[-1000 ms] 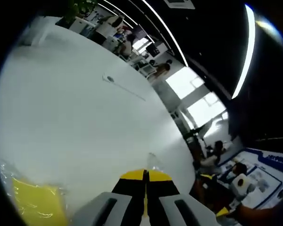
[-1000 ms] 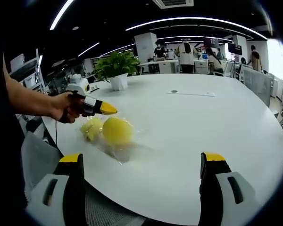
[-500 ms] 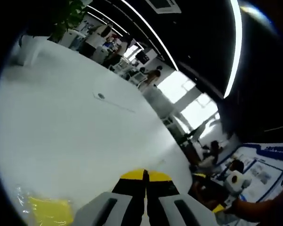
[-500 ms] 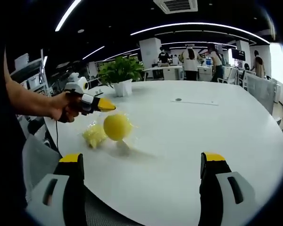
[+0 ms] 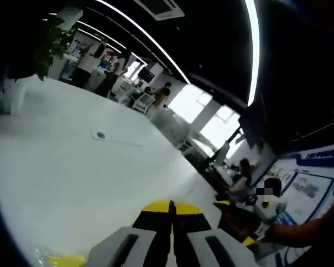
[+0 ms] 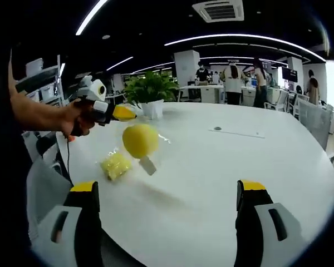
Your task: Compare the silicone blocks by pressing each to a similar depth, holding the contact briefly, and releasing to observe deformation and rebound differences across the visible hardness samples.
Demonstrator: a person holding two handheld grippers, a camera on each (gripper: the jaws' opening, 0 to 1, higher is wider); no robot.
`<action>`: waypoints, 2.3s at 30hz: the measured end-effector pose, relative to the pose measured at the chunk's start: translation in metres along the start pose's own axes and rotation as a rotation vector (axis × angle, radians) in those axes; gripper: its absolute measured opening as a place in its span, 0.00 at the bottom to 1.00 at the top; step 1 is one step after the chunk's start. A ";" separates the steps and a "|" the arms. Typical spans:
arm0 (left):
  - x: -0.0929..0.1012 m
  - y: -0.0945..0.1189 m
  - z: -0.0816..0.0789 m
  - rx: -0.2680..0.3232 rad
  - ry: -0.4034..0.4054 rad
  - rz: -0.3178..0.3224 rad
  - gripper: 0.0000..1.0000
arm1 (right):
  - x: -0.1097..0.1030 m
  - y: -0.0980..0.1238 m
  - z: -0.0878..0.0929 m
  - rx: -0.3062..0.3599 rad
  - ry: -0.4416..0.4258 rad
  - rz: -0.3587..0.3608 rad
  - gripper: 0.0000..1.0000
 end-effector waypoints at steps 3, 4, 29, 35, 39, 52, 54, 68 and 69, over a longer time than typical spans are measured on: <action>0.011 0.003 -0.012 0.022 -0.011 0.021 0.00 | -0.001 -0.001 -0.004 0.015 0.002 -0.002 0.96; 0.013 0.004 -0.015 0.027 -0.013 0.028 0.00 | -0.001 -0.002 -0.007 0.030 0.002 -0.004 0.96; 0.075 0.022 -0.059 0.103 -0.018 0.192 0.00 | -0.021 -0.021 -0.083 0.204 -0.013 -0.184 0.90; 0.087 0.025 -0.060 0.102 -0.015 0.236 0.00 | -0.031 -0.028 -0.093 0.218 -0.006 -0.228 0.87; 0.096 0.030 -0.064 0.107 -0.004 0.261 0.00 | -0.040 -0.031 -0.104 0.241 -0.008 -0.254 0.83; 0.117 0.042 -0.066 0.108 0.032 0.328 0.00 | -0.065 -0.037 -0.136 0.323 -0.025 -0.361 0.69; 0.120 0.044 -0.067 0.108 0.034 0.340 0.00 | -0.068 -0.037 -0.141 0.339 -0.009 -0.370 0.67; 0.135 0.052 -0.068 0.110 0.023 0.377 0.00 | -0.086 -0.037 -0.146 0.337 0.048 -0.457 0.38; 0.135 0.053 -0.069 0.114 0.020 0.376 0.00 | -0.088 -0.037 -0.145 0.332 0.044 -0.466 0.36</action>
Point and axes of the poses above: the point that each gripper's makers call its tool centre point, and the gripper's own axes: y roughly backward along the fingers, x roughly to its right, z roughly out of its underside, the point moved 1 cm from there along y, roughly backward along the fingers, and after that the axes turned 2 degrees about z, right-handed, at the moved point
